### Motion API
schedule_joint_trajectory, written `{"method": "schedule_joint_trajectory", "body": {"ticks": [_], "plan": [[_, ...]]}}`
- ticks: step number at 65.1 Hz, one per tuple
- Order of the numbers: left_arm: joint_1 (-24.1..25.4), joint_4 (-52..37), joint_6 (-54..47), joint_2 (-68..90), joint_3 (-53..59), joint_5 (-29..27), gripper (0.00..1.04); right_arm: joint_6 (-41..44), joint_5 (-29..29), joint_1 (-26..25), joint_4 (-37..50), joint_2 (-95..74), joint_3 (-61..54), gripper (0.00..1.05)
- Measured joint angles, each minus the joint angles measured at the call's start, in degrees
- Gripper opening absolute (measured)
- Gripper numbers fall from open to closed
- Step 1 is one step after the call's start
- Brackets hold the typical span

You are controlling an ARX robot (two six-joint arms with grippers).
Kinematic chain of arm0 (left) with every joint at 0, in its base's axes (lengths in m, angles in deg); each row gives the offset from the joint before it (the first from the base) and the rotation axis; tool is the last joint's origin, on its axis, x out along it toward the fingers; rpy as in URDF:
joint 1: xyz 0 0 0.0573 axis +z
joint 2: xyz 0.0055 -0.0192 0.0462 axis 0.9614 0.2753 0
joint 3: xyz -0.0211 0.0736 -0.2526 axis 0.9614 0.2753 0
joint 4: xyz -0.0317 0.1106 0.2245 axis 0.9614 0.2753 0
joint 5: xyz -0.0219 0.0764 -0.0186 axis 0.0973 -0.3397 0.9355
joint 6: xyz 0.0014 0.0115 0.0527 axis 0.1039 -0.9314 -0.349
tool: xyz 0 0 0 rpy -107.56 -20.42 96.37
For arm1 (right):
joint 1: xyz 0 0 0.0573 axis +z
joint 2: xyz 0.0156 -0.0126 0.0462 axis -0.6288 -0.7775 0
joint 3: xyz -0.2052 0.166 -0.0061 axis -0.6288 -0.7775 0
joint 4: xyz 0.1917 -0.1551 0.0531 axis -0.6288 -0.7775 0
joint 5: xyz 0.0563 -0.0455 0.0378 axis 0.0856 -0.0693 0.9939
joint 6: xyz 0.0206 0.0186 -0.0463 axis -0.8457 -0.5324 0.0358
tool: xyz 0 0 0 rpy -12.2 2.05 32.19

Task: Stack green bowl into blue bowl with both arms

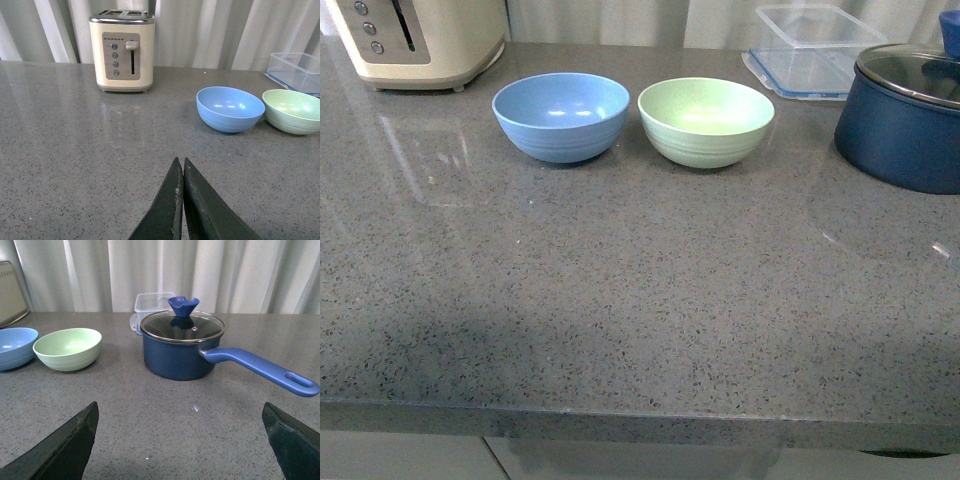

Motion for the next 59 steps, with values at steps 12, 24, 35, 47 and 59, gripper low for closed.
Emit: {"method": "schedule_joint_trajectory", "body": {"ticks": [12, 24, 35, 47, 59], "plan": [[0.0, 4.9, 0.0, -5.0, 0.0, 0.0, 0.04, 0.0, 0.0, 0.0, 0.0, 0.0, 0.0, 0.95], [0.0, 8.7, 0.0, -8.9, 0.0, 0.0, 0.04, 0.0, 0.0, 0.0, 0.0, 0.0, 0.0, 0.95], [0.0, 12.5, 0.0, -12.7, 0.0, 0.0, 0.04, 0.0, 0.0, 0.0, 0.0, 0.0, 0.0, 0.95], [0.0, 18.6, 0.0, -17.8, 0.0, 0.0, 0.04, 0.0, 0.0, 0.0, 0.0, 0.0, 0.0, 0.95], [0.0, 24.4, 0.0, -24.3, 0.0, 0.0, 0.04, 0.0, 0.0, 0.0, 0.0, 0.0, 0.0, 0.95]]}}
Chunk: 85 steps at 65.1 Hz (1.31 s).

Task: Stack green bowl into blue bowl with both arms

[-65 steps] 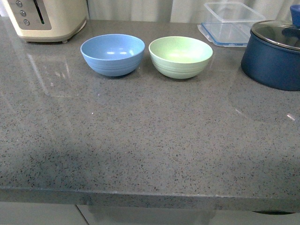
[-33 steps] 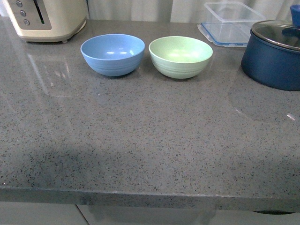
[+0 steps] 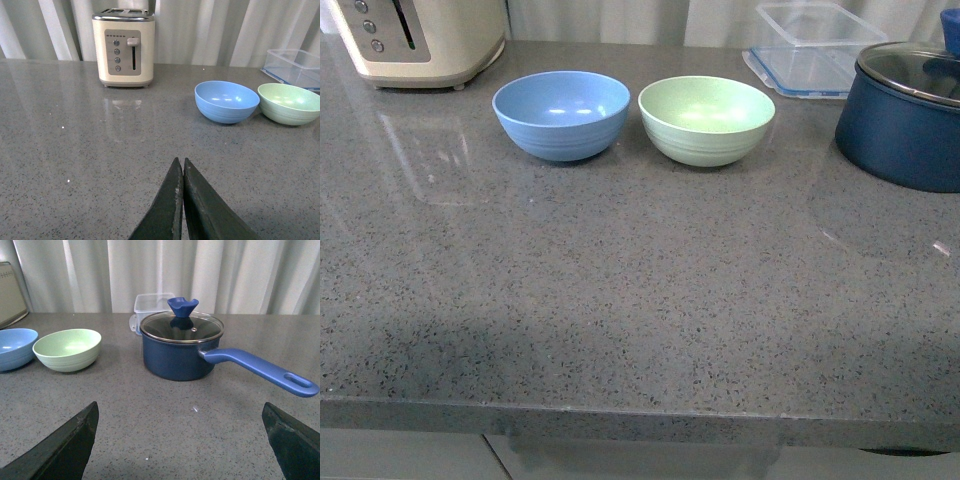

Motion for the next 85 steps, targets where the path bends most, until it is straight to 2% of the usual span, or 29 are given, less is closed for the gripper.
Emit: {"method": "schedule_joint_trajectory", "body": {"ticks": [10, 12, 22, 24, 25, 28, 30, 36, 40, 59, 85], "plan": [[0.0, 0.1, 0.0, 0.0, 0.0, 0.0, 0.04, 0.0, 0.0, 0.0, 0.0, 0.0, 0.0, 0.95], [0.0, 0.1, 0.0, 0.0, 0.0, 0.0, 0.08, 0.0, 0.0, 0.0, 0.0, 0.0, 0.0, 0.95], [0.0, 0.1, 0.0, 0.0, 0.0, 0.0, 0.39, -0.3, -0.8, 0.2, -1.0, -0.7, 0.3, 0.95], [0.0, 0.1, 0.0, 0.0, 0.0, 0.0, 0.48, -2.0, -4.7, 1.5, -10.3, -5.5, 4.5, 0.95], [0.0, 0.1, 0.0, 0.0, 0.0, 0.0, 0.51, -3.1, -7.6, 2.4, -18.5, -12.0, 8.9, 0.95], [0.0, 0.1, 0.0, 0.0, 0.0, 0.1, 0.62, -4.8, -9.0, 3.7, -30.4, -25.1, 16.5, 0.95], [0.0, 0.1, 0.0, 0.0, 0.0, 0.1, 0.71, -5.5, -8.5, 4.7, -33.6, -34.0, 20.6, 0.95], [0.0, 0.1, 0.0, 0.0, 0.0, 0.0, 0.85, -5.6, -7.5, 6.4, -31.1, -44.7, 26.3, 0.95], [0.0, 0.1, 0.0, 0.0, 0.0, 0.0, 1.00, -5.4, -6.1, 7.9, -28.1, -52.5, 32.3, 0.95], [0.0, 0.1, -0.1, 0.0, 0.0, 0.0, 0.98, -2.5, -1.8, 12.2, -25.1, -75.5, 53.9, 0.95], [0.0, 0.1, -0.1, 0.0, 0.0, 0.0, 0.98, 1.3, 0.2, 14.5, -25.0, -92.6, 70.7, 0.95]]}}
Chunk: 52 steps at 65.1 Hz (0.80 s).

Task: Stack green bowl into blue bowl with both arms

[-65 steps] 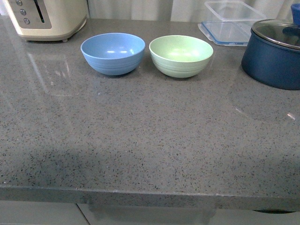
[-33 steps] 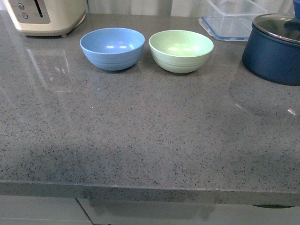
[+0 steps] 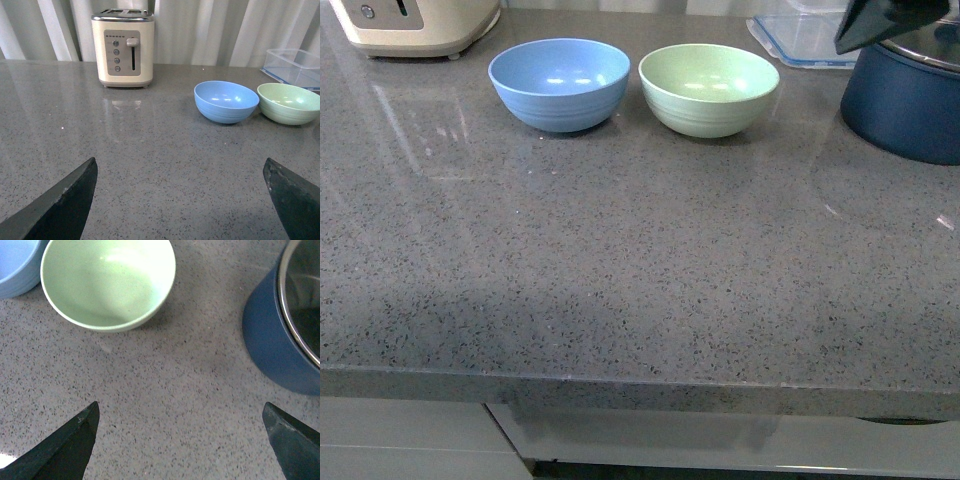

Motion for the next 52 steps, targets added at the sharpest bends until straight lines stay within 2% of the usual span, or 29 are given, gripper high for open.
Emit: {"method": "schedule_joint_trajectory", "body": {"ticks": [33, 52], "plan": [[0.0, 0.0, 0.0, 0.0, 0.0, 0.0, 0.98, 3.6, 2.5, 0.7, -4.8, -19.9, 22.8, 0.95], [0.0, 0.0, 0.0, 0.0, 0.0, 0.0, 0.98, 3.9, 3.3, 0.9, -5.8, -25.8, 28.6, 0.95]]}}
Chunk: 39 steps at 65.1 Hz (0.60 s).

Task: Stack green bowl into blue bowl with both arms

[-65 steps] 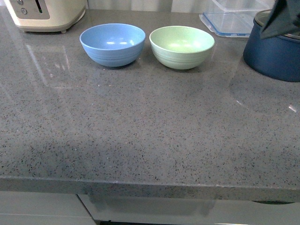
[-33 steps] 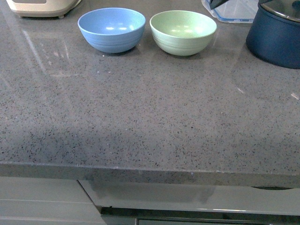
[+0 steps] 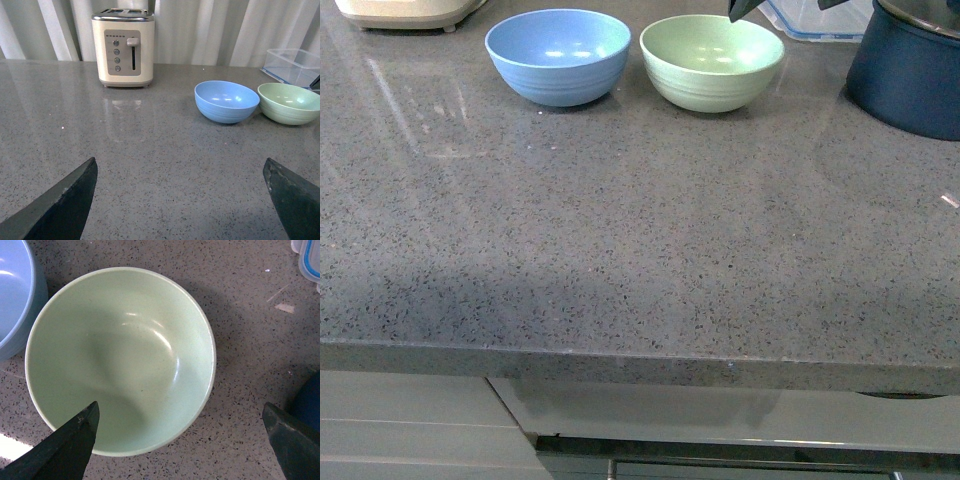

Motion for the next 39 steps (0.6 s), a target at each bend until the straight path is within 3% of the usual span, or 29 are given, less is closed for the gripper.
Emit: {"method": "schedule_joint_trajectory", "body": {"ticks": [39], "plan": [[0.0, 0.0, 0.0, 0.0, 0.0, 0.0, 0.98, 1.7, 0.5, 0.6, -1.5, -7.5, 5.9, 0.95]]}}
